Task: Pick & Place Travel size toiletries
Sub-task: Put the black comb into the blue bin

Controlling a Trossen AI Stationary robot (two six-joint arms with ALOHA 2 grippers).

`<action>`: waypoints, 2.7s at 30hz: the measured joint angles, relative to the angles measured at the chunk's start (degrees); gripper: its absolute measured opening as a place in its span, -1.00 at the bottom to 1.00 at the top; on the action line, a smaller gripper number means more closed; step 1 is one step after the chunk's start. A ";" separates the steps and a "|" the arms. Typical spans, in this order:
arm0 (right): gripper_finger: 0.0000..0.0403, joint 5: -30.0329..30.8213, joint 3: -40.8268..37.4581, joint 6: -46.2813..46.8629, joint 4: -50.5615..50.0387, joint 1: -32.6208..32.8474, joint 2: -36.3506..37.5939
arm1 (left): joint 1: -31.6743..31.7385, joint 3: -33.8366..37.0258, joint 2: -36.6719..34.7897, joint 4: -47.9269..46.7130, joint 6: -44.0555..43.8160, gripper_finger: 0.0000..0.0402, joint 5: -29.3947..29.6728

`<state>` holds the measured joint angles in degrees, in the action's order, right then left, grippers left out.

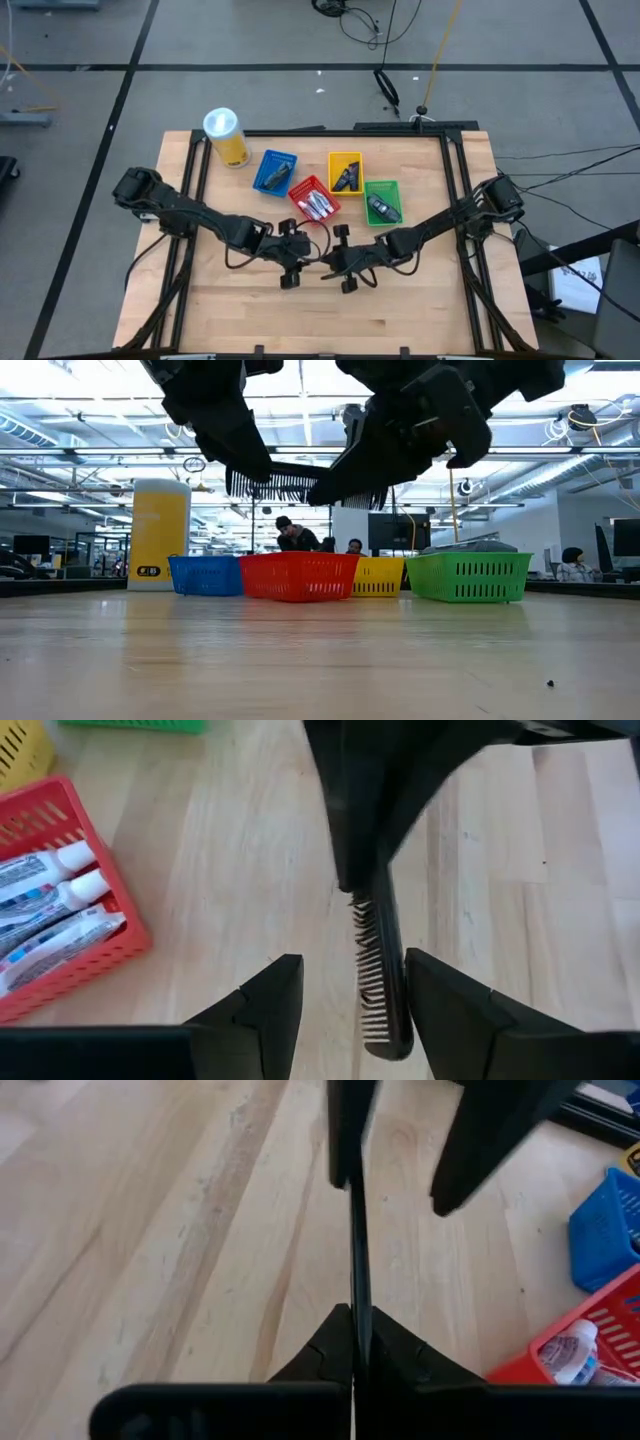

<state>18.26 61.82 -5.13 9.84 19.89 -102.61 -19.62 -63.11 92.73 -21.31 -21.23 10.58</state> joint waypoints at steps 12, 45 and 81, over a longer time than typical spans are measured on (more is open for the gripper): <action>-1.00 1.20 0.04 -1.82 4.08 -1.17 0.02 | 0.09 0.00 0.02 0.33 1.27 -0.13 1.17; 0.21 2.47 0.07 2.29 0.85 -0.30 1.17 | 1.98 0.00 -13.45 -19.23 -2.58 -1.00 22.54; 0.23 4.13 0.13 4.48 -1.81 -0.14 9.35 | 37.87 23.91 -15.87 2.64 -14.05 -0.88 8.36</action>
<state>22.39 61.95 -0.64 8.03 19.75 -93.25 18.25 -39.20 76.86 -18.67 -35.28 18.95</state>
